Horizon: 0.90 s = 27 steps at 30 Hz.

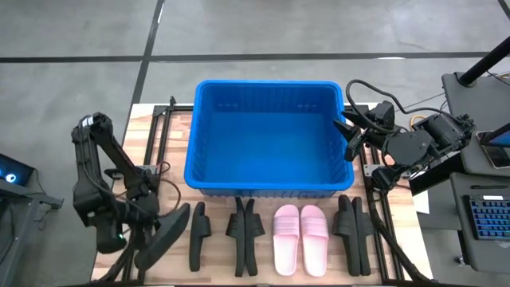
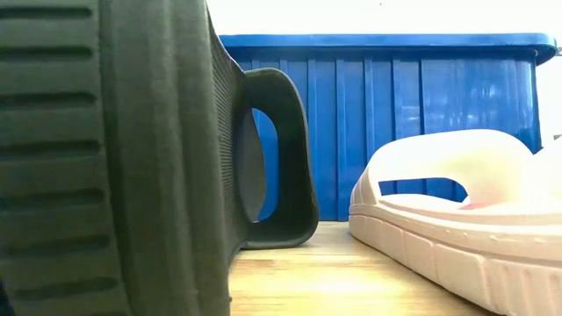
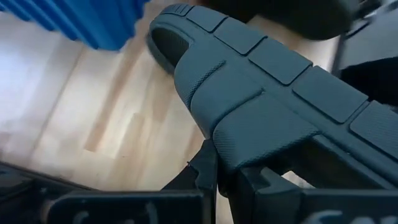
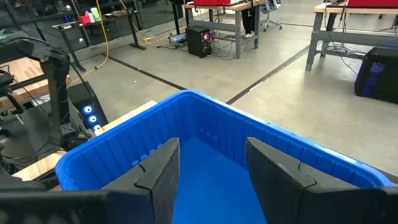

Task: Pick and place slides into bin
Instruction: Put the black slide into the blue bin

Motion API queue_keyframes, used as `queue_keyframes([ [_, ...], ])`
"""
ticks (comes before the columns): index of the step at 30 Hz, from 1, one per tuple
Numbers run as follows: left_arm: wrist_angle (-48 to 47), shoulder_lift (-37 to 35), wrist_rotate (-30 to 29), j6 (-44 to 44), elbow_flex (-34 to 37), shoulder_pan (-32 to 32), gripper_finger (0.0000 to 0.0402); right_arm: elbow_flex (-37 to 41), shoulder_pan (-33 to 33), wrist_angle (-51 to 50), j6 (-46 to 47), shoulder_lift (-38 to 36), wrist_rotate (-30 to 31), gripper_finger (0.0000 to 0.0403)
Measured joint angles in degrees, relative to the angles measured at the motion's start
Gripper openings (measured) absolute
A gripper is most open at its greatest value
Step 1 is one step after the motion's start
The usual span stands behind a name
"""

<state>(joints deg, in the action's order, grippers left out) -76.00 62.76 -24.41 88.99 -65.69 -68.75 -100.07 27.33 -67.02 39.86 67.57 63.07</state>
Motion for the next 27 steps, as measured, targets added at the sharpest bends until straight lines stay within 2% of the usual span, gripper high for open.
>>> queue_keyframes([
  [6,9.0,-3.2,-6.5,-9.1,-2.7,0.0,0.0,0.0,0.0,0.0,0.0,0.0,0.0,0.0173],
  [12,16.4,-4.6,-23.3,-24.6,-3.0,1.2,0.0,0.0,0.0,0.0,0.0,0.0,0.0,0.0173],
  [15,17.4,-5.5,-31.4,-31.1,-3.2,4.3,0.0,0.0,0.0,0.0,0.2,0.0,0.0,0.0173],
  [17,19.7,-6.3,-34.8,-36.7,-4.0,7.3,0.0,0.0,0.0,0.1,0.2,0.0,0.0,0.0173],
  [22,27.8,-6.6,-35.0,-57.0,-6.9,18.2,0.0,0.0,0.0,0.8,0.2,0.0,0.0,0.0173],
  [27,32.5,-6.3,-31.8,-69.5,-9.0,29.8,0.0,0.0,0.0,1.8,0.2,0.0,0.0,0.0173],
])
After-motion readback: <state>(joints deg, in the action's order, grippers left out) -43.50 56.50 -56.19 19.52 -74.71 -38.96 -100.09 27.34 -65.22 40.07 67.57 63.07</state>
